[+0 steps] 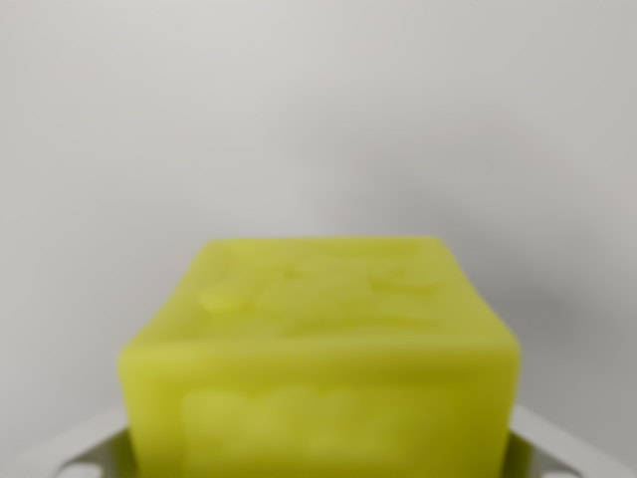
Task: Pick yellow cube
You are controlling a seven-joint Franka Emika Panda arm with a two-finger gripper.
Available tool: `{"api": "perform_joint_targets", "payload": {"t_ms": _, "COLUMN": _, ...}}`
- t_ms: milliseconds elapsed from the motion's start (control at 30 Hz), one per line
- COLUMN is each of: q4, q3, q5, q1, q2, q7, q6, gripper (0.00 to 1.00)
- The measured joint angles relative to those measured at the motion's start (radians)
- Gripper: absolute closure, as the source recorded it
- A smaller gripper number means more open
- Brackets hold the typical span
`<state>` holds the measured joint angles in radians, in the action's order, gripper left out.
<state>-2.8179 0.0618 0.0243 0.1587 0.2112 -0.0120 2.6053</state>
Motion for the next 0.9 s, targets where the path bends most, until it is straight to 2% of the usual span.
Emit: {"api": "perform_joint_targets", "payload": {"t_ms": 900, "q4": 0.030, "q3": 0.000, "q5": 0.007, "q1": 0.000, "q2": 0.130, "q7": 0.005, "q6": -0.160, "gripper": 1.00}}
